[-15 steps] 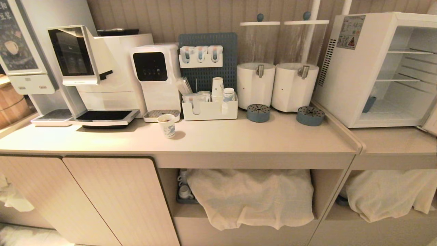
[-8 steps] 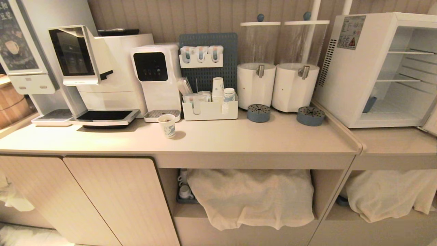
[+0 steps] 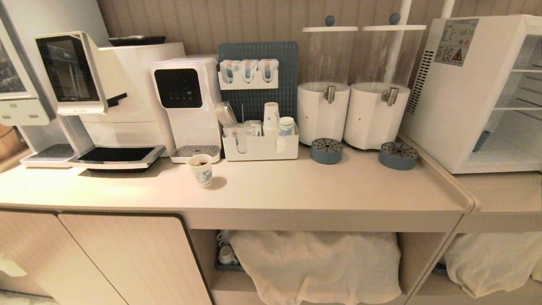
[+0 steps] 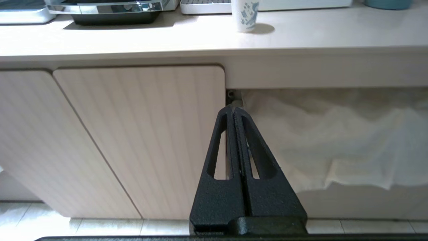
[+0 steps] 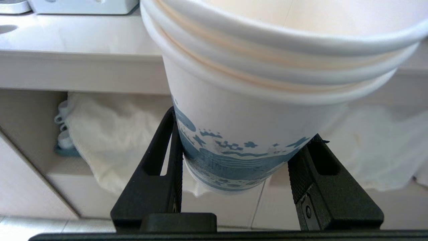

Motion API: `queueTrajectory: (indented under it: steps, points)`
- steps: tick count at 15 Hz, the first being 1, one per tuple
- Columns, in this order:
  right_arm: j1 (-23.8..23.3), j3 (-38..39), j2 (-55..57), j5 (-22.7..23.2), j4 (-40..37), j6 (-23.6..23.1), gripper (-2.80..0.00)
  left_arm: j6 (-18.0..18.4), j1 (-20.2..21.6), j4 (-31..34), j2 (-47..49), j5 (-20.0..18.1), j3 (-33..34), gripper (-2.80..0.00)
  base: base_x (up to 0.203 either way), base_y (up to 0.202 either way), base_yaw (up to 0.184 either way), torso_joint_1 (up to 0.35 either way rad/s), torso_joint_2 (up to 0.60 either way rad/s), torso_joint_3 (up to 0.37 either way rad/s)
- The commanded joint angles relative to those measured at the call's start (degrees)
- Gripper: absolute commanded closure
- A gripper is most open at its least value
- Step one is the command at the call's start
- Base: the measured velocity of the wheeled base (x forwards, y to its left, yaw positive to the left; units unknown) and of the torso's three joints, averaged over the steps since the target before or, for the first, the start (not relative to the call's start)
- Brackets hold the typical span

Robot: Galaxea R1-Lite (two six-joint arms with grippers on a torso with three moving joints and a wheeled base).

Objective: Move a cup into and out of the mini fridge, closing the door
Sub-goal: Place the paper cup on the table

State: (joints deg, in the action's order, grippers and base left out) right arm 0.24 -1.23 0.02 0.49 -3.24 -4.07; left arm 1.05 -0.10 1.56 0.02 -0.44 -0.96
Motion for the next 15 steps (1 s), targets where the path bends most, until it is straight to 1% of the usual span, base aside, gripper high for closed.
queueTrajectory:
  steps: [1, 5, 7, 8, 9, 10, 12, 14, 15]
  points:
    - [0.02, 0.00, -0.02, 0.04, -0.01, -0.06, 0.00, 0.01, 0.01, 0.02, -0.11, 0.00, 0.00, 0.00, 0.193, 0.000, 0.004, -0.002, 0.00, -0.002]
    - [0.02, 0.00, -0.02, 0.03, -0.01, 0.04, 0.00, -0.18, 0.01, 0.02, -0.11, -0.01, 0.00, 0.00, 0.194, 0.000, -0.001, 0.003, 0.00, 0.001]
    - [0.02, 0.05, -0.06, -0.25, 0.47, 0.90, 0.00, -0.52, 0.01, 0.02, -0.11, -0.09, 0.00, 0.00, 0.189, 0.000, -0.005, 0.004, 0.00, 0.004]
    - [0.02, -1.50, -0.07, -0.43, 0.60, 1.26, 0.00, -0.61, 0.01, 0.02, -0.11, -0.09, 0.00, 0.00, 0.133, 0.000, -0.006, -0.001, 0.01, 0.001]
    - [0.02, -4.45, 0.03, -0.48, 0.29, 1.68, 0.00, -0.61, 0.01, 0.02, -0.11, -0.01, 0.00, 0.00, 0.063, 0.000, 0.001, 0.004, 0.01, -0.001]
    - [0.02, -8.95, 0.60, -0.48, -0.26, 2.51, 0.00, -0.61, 0.01, 0.02, -0.11, -0.09, 0.00, 0.00, 0.000, 0.000, 0.000, 0.000, 0.00, 0.000]
    - [0.03, -18.51, 6.24, -0.36, -1.06, 4.43, 0.00, -0.78, 0.01, 0.02, -0.11, 0.00, 0.00, 0.00, 0.000, 0.000, 0.000, 0.000, 0.00, 0.000]
    - [0.05, -27.78, 19.12, -0.20, -1.02, 6.06, 0.00, -0.78, 0.01, 0.02, -0.11, 0.00, 0.00, 0.00, 0.000, 0.000, 0.000, 0.000, 0.00, 0.000]
    - [0.05, -30.70, 26.12, -0.15, 0.17, 6.55, 0.00, -0.78, 0.01, 0.02, -0.11, 0.00, 0.00, 0.00, 0.000, 0.000, 0.000, 0.000, 0.00, 0.000]
